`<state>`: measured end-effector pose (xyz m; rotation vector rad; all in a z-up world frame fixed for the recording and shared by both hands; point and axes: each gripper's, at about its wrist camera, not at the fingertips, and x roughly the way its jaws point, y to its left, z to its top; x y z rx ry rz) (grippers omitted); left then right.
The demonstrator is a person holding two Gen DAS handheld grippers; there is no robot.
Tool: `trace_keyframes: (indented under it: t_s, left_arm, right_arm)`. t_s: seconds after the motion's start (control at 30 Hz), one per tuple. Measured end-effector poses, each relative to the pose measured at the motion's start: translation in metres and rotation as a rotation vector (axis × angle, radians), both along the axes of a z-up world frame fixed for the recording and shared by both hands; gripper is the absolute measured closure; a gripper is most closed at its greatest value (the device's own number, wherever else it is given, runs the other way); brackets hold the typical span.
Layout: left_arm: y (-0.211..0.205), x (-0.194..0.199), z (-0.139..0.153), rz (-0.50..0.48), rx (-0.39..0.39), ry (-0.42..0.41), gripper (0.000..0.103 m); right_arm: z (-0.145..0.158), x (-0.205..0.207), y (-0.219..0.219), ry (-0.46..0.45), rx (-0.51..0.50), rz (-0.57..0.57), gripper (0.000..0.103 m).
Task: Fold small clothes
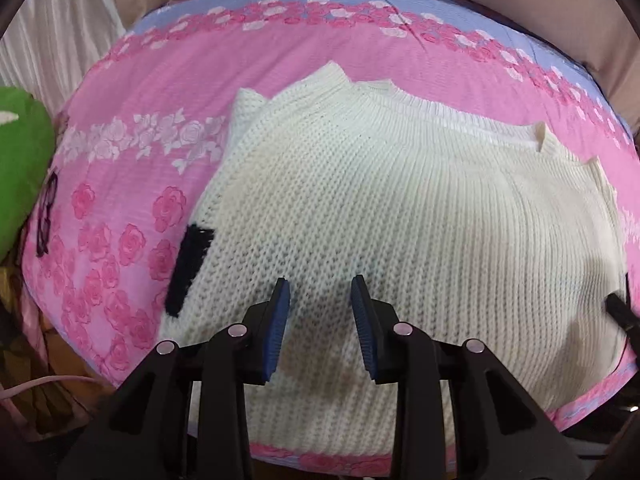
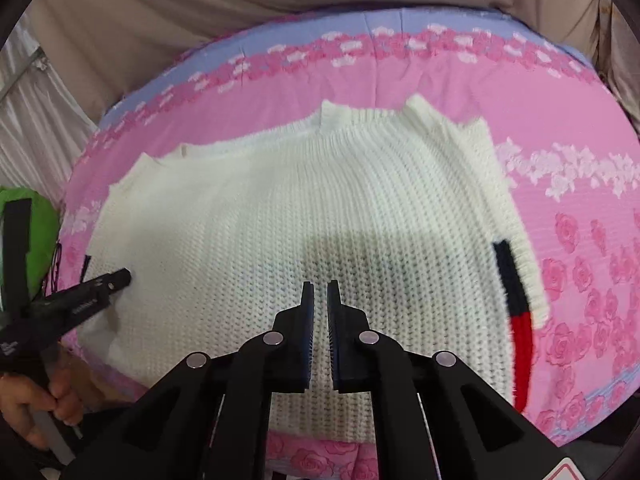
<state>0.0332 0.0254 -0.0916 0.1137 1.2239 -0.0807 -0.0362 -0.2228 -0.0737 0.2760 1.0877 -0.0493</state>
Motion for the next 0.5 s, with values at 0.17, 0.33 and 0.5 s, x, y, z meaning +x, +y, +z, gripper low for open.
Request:
trace_keyframes:
  t_s: [0.17, 0.33, 0.5]
  left_arm:
    - [0.000, -0.005, -0.003, -0.007, 0.022, -0.011, 0.072]
    - [-0.001, -0.020, 0.007, -0.019, 0.017, -0.016, 0.072]
    - [-0.002, -0.026, 0.005, -0.032, 0.027, -0.013, 0.072]
  right_arm:
    - [-0.042, -0.003, 0.004, 0.144, -0.116, 0.044, 0.098]
    - [0.009, -0.020, 0.026, -0.006, -0.066, 0.087, 0.097]
    - [-0.006, -0.001, 0.068, 0.035, -0.112, 0.210, 0.097]
